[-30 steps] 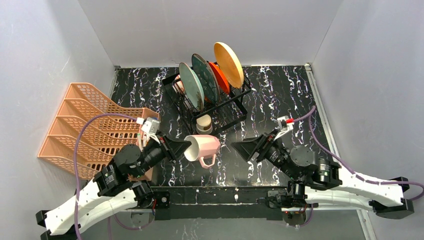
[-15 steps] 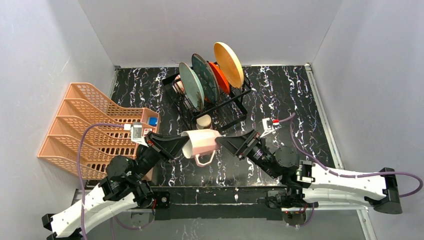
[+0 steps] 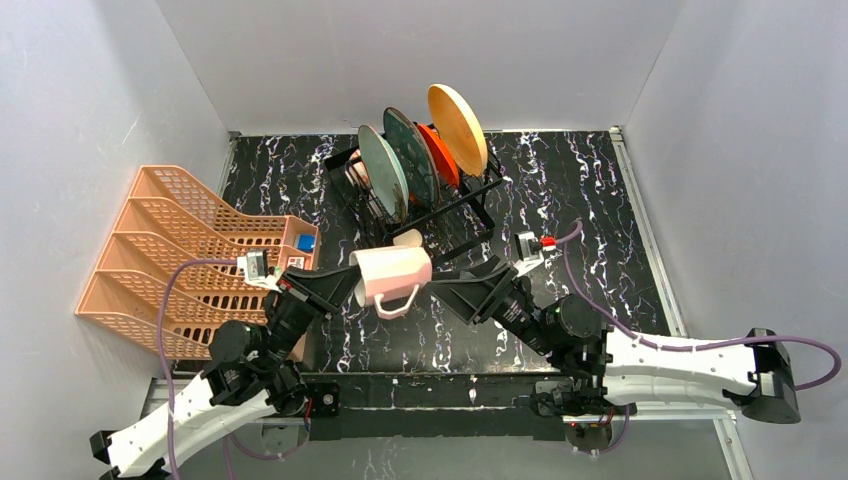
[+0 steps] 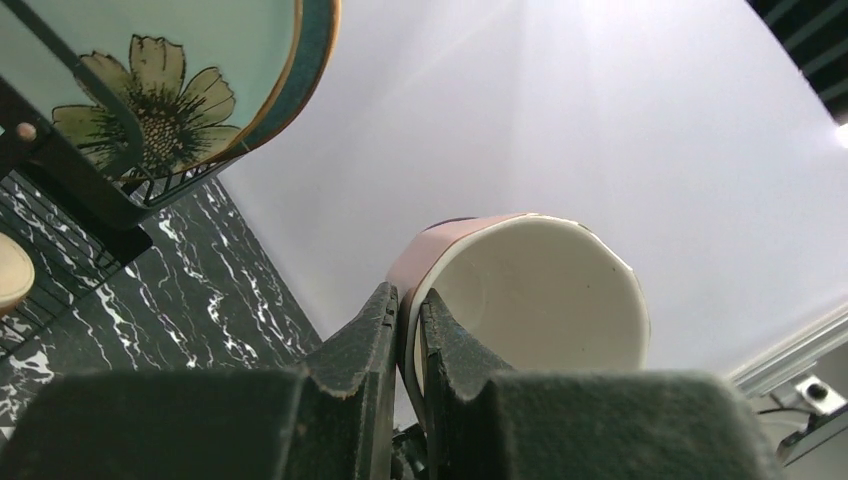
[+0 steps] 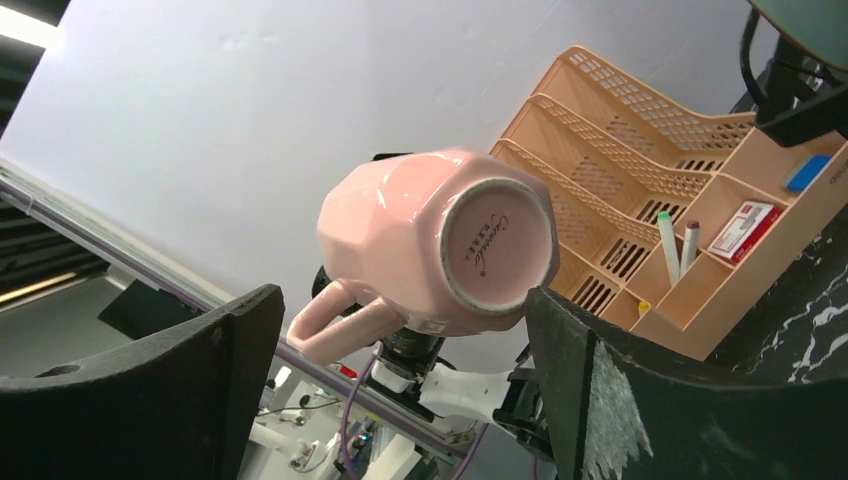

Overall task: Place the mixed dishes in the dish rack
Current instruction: Pick up the cup at the center of the board.

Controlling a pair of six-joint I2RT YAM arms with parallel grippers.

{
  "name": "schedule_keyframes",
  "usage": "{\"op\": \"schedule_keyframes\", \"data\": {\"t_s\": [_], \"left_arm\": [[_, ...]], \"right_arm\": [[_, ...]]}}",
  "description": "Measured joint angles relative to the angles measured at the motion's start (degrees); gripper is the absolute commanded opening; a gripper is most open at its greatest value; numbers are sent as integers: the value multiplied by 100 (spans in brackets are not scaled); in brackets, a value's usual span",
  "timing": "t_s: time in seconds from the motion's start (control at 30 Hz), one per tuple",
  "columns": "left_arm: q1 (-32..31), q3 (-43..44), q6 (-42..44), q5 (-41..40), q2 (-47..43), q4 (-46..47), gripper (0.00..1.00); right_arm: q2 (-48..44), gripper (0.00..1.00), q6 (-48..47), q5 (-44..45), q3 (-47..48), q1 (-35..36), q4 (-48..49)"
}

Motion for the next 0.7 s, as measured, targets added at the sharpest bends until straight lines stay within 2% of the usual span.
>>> {"op": "schedule_keyframes", "data": {"t_s": [0.27, 0.5, 0.7], "left_arm": [[7, -389, -774, -306, -28, 581, 0], [4, -393, -944, -289, 81, 815, 0], [4, -409, -1054, -208, 131, 1047, 0]], "right_arm": [[498, 99, -522, -254, 81, -35, 595], [614, 99, -586, -138, 201, -33, 682], [748, 99, -612, 76, 94, -35, 1381]]}}
